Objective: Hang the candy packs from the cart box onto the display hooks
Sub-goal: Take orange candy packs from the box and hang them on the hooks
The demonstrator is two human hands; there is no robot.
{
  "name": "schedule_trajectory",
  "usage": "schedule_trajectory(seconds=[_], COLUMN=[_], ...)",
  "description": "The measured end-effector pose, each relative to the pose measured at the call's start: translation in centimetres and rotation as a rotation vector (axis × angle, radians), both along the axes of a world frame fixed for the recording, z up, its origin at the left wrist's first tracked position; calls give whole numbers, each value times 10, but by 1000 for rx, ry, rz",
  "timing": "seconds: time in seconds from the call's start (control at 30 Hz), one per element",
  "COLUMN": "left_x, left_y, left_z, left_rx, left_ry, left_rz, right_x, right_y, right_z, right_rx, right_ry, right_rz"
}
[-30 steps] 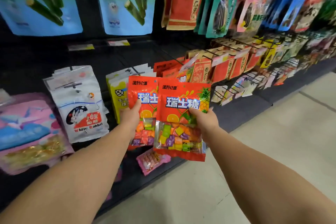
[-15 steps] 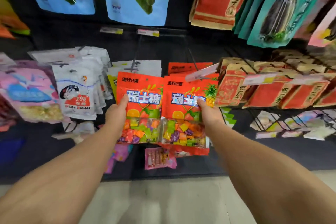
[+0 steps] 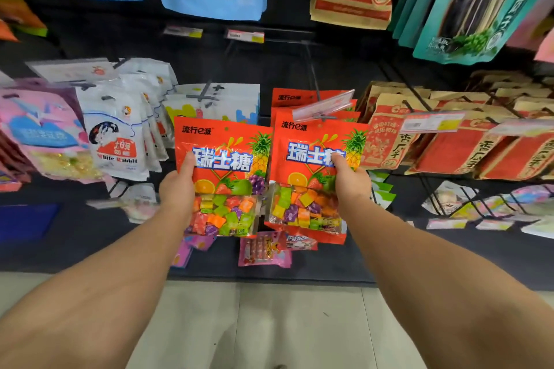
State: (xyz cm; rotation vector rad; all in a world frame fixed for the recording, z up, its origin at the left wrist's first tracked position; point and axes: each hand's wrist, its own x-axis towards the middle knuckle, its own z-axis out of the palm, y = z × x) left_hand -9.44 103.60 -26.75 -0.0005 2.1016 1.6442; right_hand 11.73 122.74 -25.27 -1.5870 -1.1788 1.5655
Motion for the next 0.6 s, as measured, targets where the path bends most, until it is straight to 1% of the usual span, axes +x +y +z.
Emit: schedule_trajectory(seconds=[0.17,0.4,0.6], left_x=[6,19,27], left_y=[0,16,24], left_z=[-5,-8,-11], left_rx=[15,37,27], left_ry=[-67,-78,-74], left_rz=[-57,-94,-135], right_x=[1,-5,-5], right_y=[9,7,10], right_z=[-1,10,7], right_rx=[-25,8,-37], right_ry=[13,13,41], right_rz=[22,82,48])
